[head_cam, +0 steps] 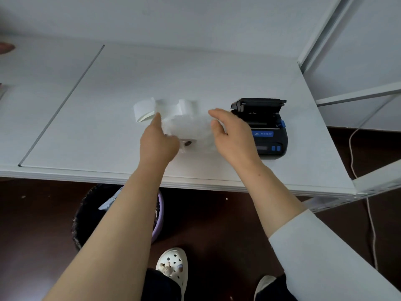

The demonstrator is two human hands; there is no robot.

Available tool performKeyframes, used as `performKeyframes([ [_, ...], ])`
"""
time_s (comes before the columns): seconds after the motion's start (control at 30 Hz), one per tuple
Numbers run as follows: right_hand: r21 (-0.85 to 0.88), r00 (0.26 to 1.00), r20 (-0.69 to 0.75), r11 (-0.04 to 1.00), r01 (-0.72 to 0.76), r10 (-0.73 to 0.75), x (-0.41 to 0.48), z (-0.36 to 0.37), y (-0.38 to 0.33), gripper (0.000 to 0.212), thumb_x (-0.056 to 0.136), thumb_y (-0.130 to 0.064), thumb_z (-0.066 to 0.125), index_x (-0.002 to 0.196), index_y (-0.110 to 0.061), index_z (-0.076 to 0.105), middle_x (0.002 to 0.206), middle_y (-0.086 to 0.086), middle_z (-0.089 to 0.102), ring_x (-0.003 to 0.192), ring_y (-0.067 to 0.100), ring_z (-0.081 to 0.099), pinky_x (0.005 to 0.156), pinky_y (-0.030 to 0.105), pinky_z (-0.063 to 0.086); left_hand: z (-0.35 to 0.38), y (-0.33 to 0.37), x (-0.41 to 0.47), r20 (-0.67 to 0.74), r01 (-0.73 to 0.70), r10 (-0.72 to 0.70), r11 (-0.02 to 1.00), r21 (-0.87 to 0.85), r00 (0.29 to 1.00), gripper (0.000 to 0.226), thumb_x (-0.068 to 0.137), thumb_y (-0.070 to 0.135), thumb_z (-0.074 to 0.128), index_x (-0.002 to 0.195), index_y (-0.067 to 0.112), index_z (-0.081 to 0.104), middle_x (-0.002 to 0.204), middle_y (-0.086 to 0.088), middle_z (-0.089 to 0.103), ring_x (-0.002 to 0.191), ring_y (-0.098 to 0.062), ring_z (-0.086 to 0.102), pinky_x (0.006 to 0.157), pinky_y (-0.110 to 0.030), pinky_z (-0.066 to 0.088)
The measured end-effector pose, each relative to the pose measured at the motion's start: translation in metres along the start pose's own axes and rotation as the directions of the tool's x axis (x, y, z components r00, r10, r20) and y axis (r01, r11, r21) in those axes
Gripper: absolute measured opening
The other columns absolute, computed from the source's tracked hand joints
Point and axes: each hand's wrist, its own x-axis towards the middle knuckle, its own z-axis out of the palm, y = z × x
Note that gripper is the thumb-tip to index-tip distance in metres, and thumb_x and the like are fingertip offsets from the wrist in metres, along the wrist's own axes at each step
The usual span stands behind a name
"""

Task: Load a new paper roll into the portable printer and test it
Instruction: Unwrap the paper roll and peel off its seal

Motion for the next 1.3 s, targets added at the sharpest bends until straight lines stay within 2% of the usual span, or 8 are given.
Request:
performKeyframes([
  [0.07,0.044,0.989,0.109,0.994,-0.102,0.097,0.0,0.004,0.001,0.038,0.097,-0.014,0.038,0.134,-0.009,0.047,0.141,0.006,0.049,0.132,0.018,0.042,0.103,0.017,0.027,-0.002,0.004,0.003,-0.028,0.15,-0.164,0.952,-0.267,0.986,0.013,0.076,0.017,0.046,0.085,0.015,0.056,0.08,-0.005,0.049,0.08,-0.028,0.051,0.08,-0.044,0.053],
  [0.17,0.104,0.969,0.177,0.976,-0.192,0.172,0.0,0.007,0.002,0.038,0.098,-0.016,0.036,0.135,-0.012,0.045,0.14,0.006,0.049,0.131,0.019,0.043,0.105,0.024,0.03,0.003,0.005,0.003,0.031,0.243,-0.243,0.943,-0.228,0.97,0.037,0.067,0.046,0.055,0.074,0.01,0.053,0.075,-0.014,0.054,0.071,-0.027,0.056,0.069,-0.038,0.051],
  [0.33,0.106,0.965,0.162,0.968,-0.226,0.207,0.002,0.008,0.007,0.038,0.099,-0.014,0.033,0.134,-0.011,0.047,0.142,0.004,0.048,0.133,0.016,0.04,0.1,0.016,0.026,0.009,0.0,0.005,0.04,0.204,-0.201,0.937,-0.284,0.979,0.022,0.082,0.02,0.063,0.065,0.008,0.058,0.067,-0.013,0.047,0.061,-0.024,0.043,0.061,-0.028,0.043],
  [0.6,0.124,0.948,0.17,0.949,-0.291,0.268,0.004,0.01,0.008,0.042,0.096,-0.007,0.03,0.136,-0.012,0.043,0.14,0.006,0.048,0.127,0.02,0.043,0.09,0.018,0.031,0.005,0.005,0.013,-0.027,0.195,-0.238,0.851,-0.488,0.971,0.016,0.092,0.006,0.045,0.096,0.013,0.059,0.077,0.002,0.056,0.06,-0.014,0.052,0.037,-0.015,0.039],
  [0.73,0.102,0.943,0.191,0.95,-0.297,0.274,0.004,0.009,0.008,0.046,0.091,0.002,0.029,0.133,-0.007,0.044,0.14,0.012,0.047,0.129,0.026,0.042,0.1,0.029,0.035,0.0,0.004,0.017,-0.052,0.208,-0.282,0.807,-0.553,0.958,0.041,0.082,-0.006,0.048,0.12,0.012,0.048,0.086,-0.001,0.055,0.043,-0.011,0.047,0.045,-0.019,0.045],
  [0.87,0.097,0.937,0.215,0.949,-0.301,0.276,0.004,0.011,0.013,0.056,0.09,0.004,0.026,0.142,-0.015,0.031,0.15,0.007,0.034,0.137,0.022,0.035,0.099,0.024,0.032,-0.007,0.003,0.019,-0.003,0.186,-0.214,0.855,-0.485,0.977,0.064,0.079,0.011,0.058,0.139,0.017,0.037,0.12,-0.006,0.05,0.081,-0.02,0.058,0.067,-0.026,0.046],
  [1.0,0.151,0.926,0.246,0.932,-0.33,0.288,0.004,0.016,0.016,0.058,0.088,0.009,0.027,0.142,-0.013,0.032,0.146,0.012,0.039,0.132,0.023,0.042,0.104,0.029,0.036,-0.004,-0.005,0.012,0.099,0.066,-0.054,0.991,-0.119,0.994,0.092,0.063,0.026,0.083,0.141,0.027,0.036,0.143,-0.001,0.041,0.128,-0.02,0.044,0.099,-0.03,0.042],
  [1.3,0.248,0.913,0.294,0.901,-0.357,0.281,0.003,0.025,0.018,0.056,0.086,0.009,0.046,0.138,-0.01,0.037,0.142,0.015,0.045,0.128,0.022,0.048,0.103,0.029,0.04,-0.007,-0.019,0.021,0.046,0.062,-0.054,0.982,-0.176,0.997,0.051,0.073,0.013,0.076,0.121,0.012,0.06,0.099,0.0,0.059,0.03,-0.003,0.048,0.043,-0.013,0.046],
])
